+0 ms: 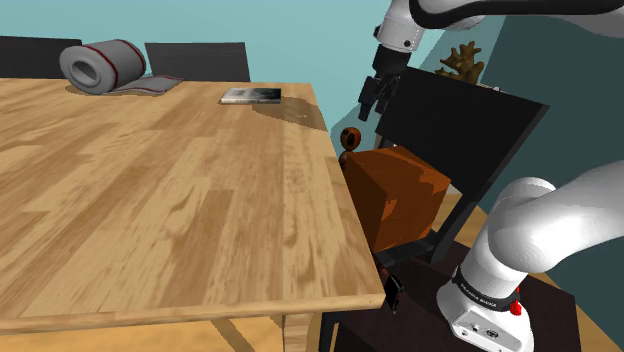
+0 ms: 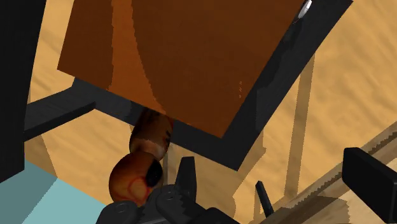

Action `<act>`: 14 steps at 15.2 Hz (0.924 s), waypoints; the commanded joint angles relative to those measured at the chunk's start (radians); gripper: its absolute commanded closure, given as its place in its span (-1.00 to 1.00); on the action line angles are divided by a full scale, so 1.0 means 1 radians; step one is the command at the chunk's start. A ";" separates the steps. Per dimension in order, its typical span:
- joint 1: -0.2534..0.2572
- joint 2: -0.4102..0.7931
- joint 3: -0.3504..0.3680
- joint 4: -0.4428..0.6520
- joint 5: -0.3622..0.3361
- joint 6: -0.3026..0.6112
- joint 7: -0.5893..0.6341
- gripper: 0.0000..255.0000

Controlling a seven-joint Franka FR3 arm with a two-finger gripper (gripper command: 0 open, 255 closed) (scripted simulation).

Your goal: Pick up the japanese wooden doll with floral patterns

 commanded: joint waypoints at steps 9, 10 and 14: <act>-0.012 0.264 -0.167 0.046 0.044 0.236 -0.185 -1.00; -0.012 0.296 -0.183 0.059 0.055 0.255 -0.207 -1.00; -0.007 0.434 -0.247 0.127 0.119 0.318 -0.299 -1.00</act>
